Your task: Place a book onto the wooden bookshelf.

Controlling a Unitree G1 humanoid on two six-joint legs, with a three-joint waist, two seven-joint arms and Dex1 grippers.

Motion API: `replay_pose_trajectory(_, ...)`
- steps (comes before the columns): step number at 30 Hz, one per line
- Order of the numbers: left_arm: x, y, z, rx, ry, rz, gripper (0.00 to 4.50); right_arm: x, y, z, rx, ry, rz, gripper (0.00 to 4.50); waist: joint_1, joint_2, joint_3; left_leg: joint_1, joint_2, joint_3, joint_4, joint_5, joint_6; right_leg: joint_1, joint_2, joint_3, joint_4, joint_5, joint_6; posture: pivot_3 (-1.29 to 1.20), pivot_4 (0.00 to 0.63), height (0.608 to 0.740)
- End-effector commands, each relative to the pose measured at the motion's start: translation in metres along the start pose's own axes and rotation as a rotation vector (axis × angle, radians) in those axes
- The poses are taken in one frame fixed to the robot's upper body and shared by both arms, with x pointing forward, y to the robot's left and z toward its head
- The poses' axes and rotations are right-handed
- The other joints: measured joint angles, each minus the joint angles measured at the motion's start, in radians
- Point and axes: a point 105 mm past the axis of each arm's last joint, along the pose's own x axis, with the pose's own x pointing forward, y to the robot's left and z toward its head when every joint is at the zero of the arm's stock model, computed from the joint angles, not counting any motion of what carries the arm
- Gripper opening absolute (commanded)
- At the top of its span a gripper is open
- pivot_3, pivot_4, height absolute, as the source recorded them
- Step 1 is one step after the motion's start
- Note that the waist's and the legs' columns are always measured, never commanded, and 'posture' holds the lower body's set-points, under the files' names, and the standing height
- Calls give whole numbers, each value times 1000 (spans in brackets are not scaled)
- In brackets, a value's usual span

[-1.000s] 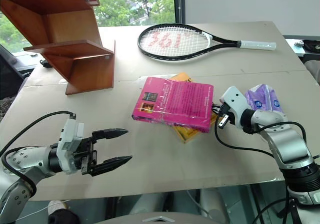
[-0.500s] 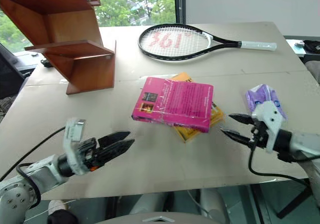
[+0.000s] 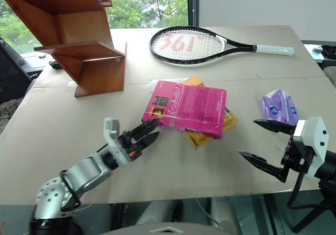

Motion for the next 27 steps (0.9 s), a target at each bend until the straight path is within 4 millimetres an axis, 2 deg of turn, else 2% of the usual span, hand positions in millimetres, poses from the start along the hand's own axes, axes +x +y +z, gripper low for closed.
replay_pose_trajectory(1, 11, -3, 3, -68, -36, -7, 4500, -4, 4, 10, -57, -31, 4, 4457, 2, 0, 0, 0, 0, 0, 0, 0, 0, 0, 0, 0, 0, 0, 0, 0, 150, 740)
replay_pose_trajectory(6, 26, 4, 7, -138, -66, 26, 4500, -5, 3, 9, -64, -29, -5, 4457, 2, 0, -1, 0, 0, 0, 1, 0, 0, 0, 0, 0, 0, 0, 0, 0, 150, 740)
replay_pose_trajectory(17, 60, 5, -13, -245, 6, -2, 4500, -8, 7, 14, -75, -17, -4, 4457, 11, 0, -2, 0, 0, 0, 2, 0, 0, 1, 0, 0, 0, 0, 0, 0, 150, 740)
replay_pose_trajectory(21, 69, 13, -9, -265, -24, 20, 4500, -5, 9, 12, -63, -25, -11, 4457, 15, 1, -4, 0, 0, 0, 2, 0, 0, 1, 0, 0, 0, 0, 0, 0, 150, 740)
replay_pose_trajectory(22, 71, 12, -9, -272, -24, 13, 4255, -5, 8, 12, -61, -28, -15, 4486, 17, 1, -5, 0, 0, 0, 2, 0, 0, 1, 0, 0, 0, 0, 0, 0, 150, 740)
replay_pose_trajectory(24, 73, 9, -9, -280, -20, -4, 3454, -3, 8, 12, -60, -33, -20, 4500, 24, 2, -5, 0, 0, 0, 3, 0, 0, 2, 0, 0, 0, 0, 0, 0, 150, 740)
replay_pose_trajectory(27, 68, 11, -7, -277, -28, 2, 2009, -1, 7, 13, -62, -42, -22, 4500, 28, 2, -6, 0, 0, 0, 3, 0, 0, 2, 0, 0, 0, 0, 0, 0, 150, 740)
